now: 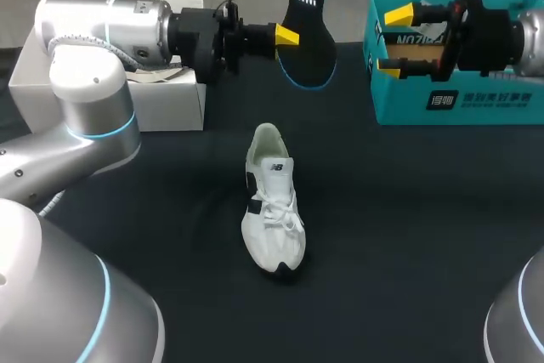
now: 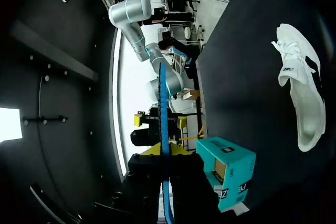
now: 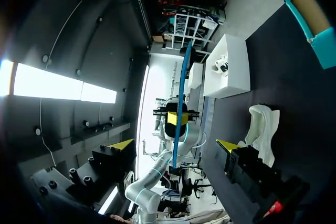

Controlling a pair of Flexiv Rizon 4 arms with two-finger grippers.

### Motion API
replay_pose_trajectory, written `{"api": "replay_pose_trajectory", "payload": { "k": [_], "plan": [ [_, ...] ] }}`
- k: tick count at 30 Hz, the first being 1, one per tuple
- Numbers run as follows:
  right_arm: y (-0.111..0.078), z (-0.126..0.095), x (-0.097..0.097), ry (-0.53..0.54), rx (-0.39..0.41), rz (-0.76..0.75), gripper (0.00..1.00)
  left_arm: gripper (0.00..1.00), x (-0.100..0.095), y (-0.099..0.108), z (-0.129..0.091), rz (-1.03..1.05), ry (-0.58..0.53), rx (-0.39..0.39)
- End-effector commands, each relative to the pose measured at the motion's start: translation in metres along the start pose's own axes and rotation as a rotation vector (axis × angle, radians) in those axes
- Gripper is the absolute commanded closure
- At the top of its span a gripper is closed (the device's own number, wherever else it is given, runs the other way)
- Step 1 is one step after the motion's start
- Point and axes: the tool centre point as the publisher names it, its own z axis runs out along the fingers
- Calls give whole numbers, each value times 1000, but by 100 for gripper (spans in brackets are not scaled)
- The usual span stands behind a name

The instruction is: Take the shoe out of the shoebox, open the shoe tongue, remove and reinsert the insole, then place the shoe into the shoebox

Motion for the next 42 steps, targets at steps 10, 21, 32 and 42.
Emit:
{"api": "replay_pose_trajectory", "payload": {
  "k": [10, 21, 32, 42],
  "plan": [
    [6, 13, 1, -2, 17, -19, 0, 100, 3, 7, 8, 18, 14, 17],
    [19, 53, -2, -76, 87, 41, 0, 100, 4, 10, 15, 31, 20, 23],
    [22, 67, -3, -102, 100, 67, 39, 100, 4, 13, 31, 65, -6, -19],
    [21, 73, -6, -99, 116, 71, 61, 100, 2, 17, 32, 60, -21, -20]
  ]
}}
